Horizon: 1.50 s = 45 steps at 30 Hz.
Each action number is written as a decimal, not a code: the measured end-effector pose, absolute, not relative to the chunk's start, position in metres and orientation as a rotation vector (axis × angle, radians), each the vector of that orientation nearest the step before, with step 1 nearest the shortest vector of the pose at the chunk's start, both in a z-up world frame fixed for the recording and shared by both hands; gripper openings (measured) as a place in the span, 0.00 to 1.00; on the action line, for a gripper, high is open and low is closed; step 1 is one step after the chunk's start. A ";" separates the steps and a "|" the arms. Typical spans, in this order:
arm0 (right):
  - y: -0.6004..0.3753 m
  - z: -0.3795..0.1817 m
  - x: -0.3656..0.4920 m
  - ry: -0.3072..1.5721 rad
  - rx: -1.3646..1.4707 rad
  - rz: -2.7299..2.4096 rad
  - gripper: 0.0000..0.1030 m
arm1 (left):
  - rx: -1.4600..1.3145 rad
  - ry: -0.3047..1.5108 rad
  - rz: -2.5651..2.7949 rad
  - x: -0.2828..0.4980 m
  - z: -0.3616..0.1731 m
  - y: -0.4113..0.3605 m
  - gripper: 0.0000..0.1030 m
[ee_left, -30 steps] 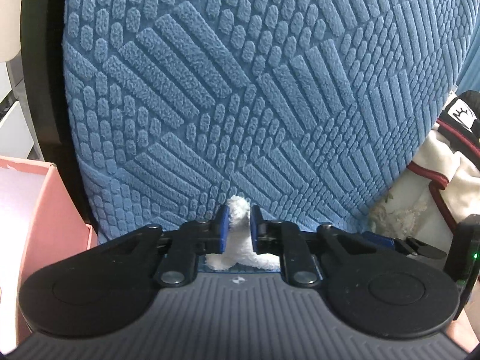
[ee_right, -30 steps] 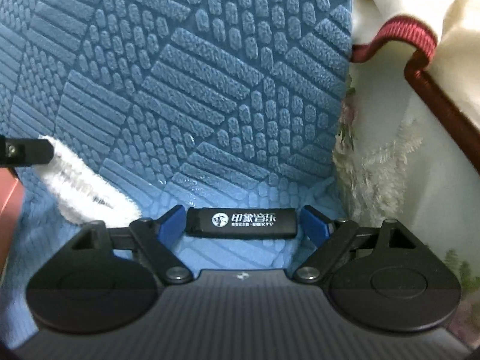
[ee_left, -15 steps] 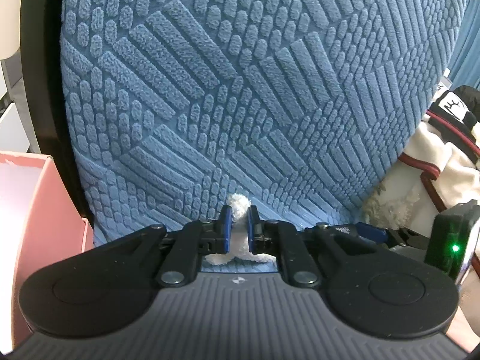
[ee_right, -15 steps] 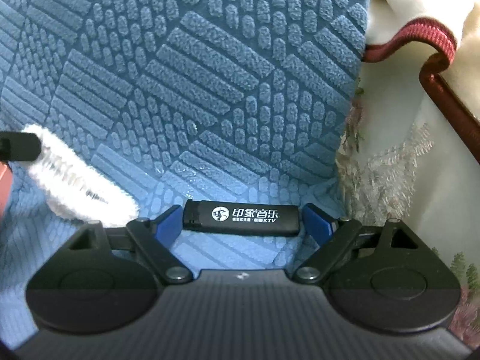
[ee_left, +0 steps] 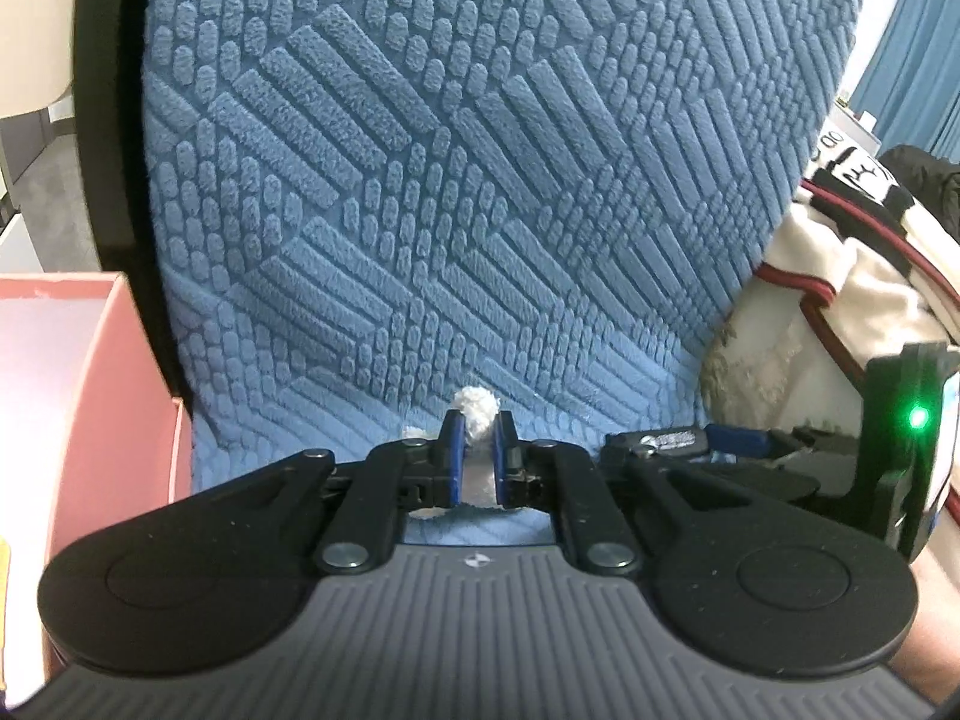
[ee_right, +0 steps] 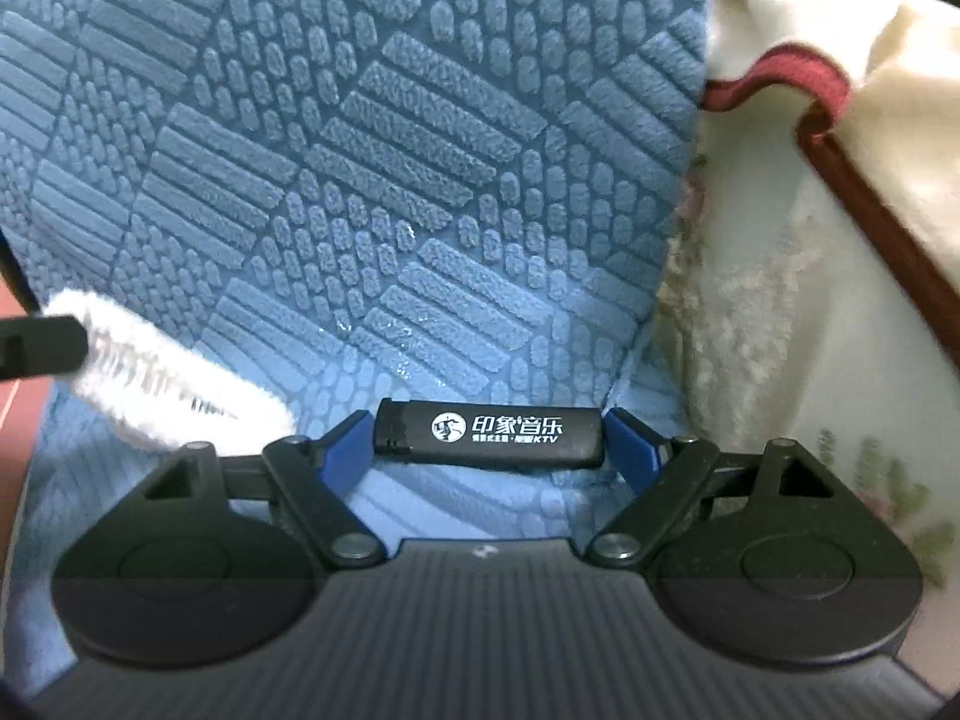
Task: Organize rigid objects
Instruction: 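Lift the fuzzy toy with the left gripper while the right gripper lifts the USB stick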
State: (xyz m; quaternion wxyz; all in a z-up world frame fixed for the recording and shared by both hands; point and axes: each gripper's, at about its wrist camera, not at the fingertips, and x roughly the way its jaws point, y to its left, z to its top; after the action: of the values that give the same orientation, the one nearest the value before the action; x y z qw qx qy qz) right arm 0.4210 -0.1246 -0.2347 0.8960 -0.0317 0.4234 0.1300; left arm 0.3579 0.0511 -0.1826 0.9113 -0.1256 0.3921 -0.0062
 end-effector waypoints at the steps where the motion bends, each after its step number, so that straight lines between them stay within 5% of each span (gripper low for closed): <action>1: -0.127 -0.232 0.420 0.883 -0.062 0.266 0.82 | -0.261 0.811 -0.017 0.355 -0.183 0.051 0.11; 23: -0.142 -0.227 0.345 1.014 0.116 0.264 0.81 | -0.280 0.883 -0.002 0.247 -0.199 0.020 0.11; 45: -0.157 -0.187 0.233 0.919 0.063 0.205 0.81 | -0.278 0.937 -0.050 0.168 -0.192 -0.002 0.11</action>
State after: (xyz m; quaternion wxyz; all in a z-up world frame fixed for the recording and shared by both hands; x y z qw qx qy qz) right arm 0.2325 -0.1574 -0.1874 0.8907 0.0302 0.4428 0.0987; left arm 0.1683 -0.0020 -0.1922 0.8825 -0.1336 0.4502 -0.0238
